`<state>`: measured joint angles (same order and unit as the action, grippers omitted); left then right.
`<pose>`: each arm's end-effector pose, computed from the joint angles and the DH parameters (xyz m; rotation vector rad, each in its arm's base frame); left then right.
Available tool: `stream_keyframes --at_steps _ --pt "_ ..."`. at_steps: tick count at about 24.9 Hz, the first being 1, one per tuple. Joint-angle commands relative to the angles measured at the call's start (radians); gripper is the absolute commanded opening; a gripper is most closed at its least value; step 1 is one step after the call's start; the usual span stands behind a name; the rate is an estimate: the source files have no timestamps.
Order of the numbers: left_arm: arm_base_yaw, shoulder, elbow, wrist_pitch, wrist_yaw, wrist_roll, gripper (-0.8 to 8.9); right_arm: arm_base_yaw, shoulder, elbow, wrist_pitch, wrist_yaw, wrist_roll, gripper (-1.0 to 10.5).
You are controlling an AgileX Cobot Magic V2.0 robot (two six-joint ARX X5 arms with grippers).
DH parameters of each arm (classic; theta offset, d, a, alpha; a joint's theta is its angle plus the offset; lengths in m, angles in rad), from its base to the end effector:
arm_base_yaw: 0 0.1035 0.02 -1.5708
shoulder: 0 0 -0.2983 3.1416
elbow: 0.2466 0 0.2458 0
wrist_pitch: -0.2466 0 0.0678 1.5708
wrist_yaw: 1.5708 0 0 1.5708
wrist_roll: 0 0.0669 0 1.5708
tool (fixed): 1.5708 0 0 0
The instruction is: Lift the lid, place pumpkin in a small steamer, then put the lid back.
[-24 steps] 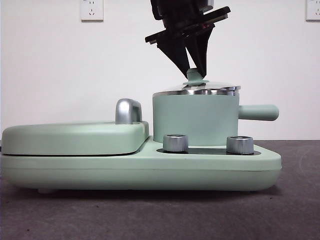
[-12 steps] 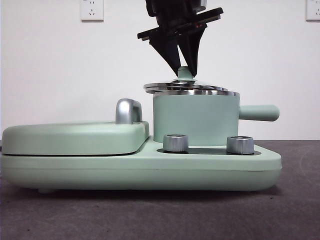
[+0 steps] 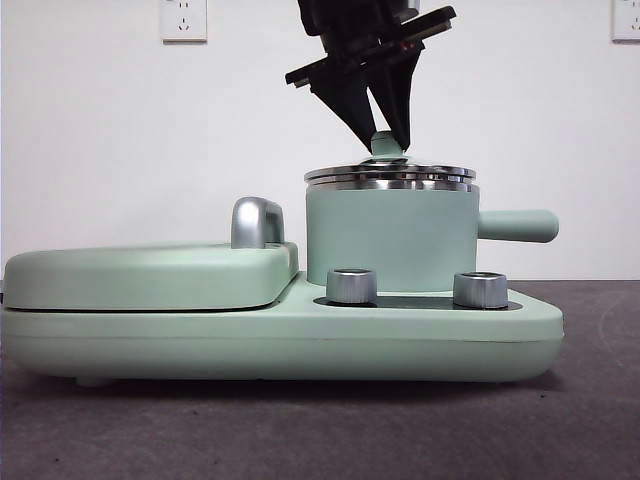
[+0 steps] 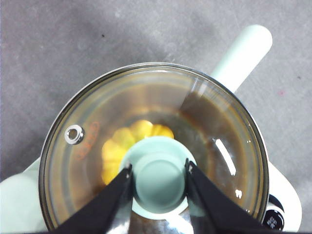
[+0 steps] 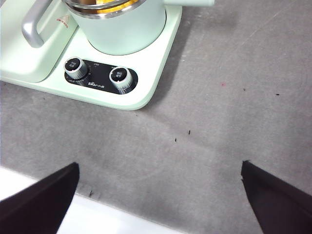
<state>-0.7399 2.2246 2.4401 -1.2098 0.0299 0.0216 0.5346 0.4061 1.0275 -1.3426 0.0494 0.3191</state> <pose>0.3641 -0.3351 0.3370 0.3727 0.9471 -0.7149 0.0068 0.0002 0.3200 0.0907 0.7609 0.3466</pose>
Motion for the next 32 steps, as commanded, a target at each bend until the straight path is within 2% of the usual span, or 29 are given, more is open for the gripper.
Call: stream_keyframes --at_steps 1,23,24,27,29,32 --pt "-0.006 0.027 0.034 0.019 0.005 -0.012 0.08 0.005 0.002 0.008 -0.081 0.003 0.009 5.4" --pt "-0.016 0.086 0.032 0.003 0.019 -0.023 0.13 0.006 0.002 0.008 -0.081 -0.001 0.01 5.4" --pt "-0.019 0.086 0.033 0.007 0.019 -0.023 0.53 0.006 0.002 0.008 -0.081 -0.001 0.01 5.4" --pt "-0.019 0.086 0.033 0.006 0.02 -0.048 3.2 0.005 0.002 0.008 -0.081 0.0 0.01 5.4" --pt "-0.019 0.082 0.038 -0.002 0.027 -0.069 4.55 0.006 0.002 0.008 -0.081 0.0 0.01 5.4" --pt "-0.017 0.033 0.039 -0.026 0.031 -0.069 4.74 0.006 0.002 0.008 -0.081 0.0 0.01 5.4"
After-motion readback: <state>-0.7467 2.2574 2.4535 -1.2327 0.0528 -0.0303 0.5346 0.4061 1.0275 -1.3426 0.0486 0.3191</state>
